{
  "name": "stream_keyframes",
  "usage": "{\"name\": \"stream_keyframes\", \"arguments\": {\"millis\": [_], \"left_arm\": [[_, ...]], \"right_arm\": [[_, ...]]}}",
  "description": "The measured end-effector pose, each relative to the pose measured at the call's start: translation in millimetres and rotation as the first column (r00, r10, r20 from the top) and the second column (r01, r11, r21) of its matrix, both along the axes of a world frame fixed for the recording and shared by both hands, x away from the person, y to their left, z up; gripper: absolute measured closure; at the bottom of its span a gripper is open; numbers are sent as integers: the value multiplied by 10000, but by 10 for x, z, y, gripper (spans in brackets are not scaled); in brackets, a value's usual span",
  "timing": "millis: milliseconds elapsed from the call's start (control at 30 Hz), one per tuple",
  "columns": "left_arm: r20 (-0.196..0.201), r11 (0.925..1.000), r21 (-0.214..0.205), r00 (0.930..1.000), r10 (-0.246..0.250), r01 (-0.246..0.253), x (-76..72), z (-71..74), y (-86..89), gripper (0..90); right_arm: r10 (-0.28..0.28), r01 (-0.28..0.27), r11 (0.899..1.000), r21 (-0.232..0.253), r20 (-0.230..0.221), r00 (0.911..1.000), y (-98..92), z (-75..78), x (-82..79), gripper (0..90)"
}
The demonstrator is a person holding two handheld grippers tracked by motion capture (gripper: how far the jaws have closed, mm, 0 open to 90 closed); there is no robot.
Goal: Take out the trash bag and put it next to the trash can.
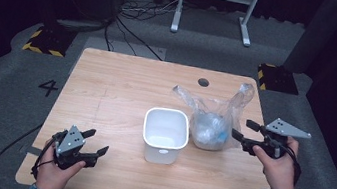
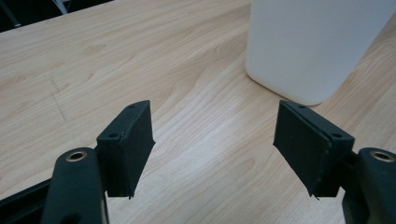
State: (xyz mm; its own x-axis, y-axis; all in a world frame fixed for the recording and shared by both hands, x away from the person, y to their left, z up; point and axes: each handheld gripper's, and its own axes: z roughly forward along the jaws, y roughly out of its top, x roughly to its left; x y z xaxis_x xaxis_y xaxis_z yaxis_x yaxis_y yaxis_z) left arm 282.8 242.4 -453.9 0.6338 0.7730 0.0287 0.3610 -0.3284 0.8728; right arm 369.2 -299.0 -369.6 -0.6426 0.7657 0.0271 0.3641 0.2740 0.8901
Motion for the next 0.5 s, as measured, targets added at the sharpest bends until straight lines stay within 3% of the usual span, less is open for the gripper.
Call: {"name": "stream_keyframes", "arguments": {"millis": [267,500], "left_arm": [[-51,9999,61,9999,93,-92,-1,-1,27,280],[-379,9993,101,9986,370,-367,1,-41,138,270]], "right_arm": [[-57,61,9996,-276,135,9999,-137,-3,-214,276],[-285,259,9967,-763,-325,9991,-247,-183,-312,275]]}}
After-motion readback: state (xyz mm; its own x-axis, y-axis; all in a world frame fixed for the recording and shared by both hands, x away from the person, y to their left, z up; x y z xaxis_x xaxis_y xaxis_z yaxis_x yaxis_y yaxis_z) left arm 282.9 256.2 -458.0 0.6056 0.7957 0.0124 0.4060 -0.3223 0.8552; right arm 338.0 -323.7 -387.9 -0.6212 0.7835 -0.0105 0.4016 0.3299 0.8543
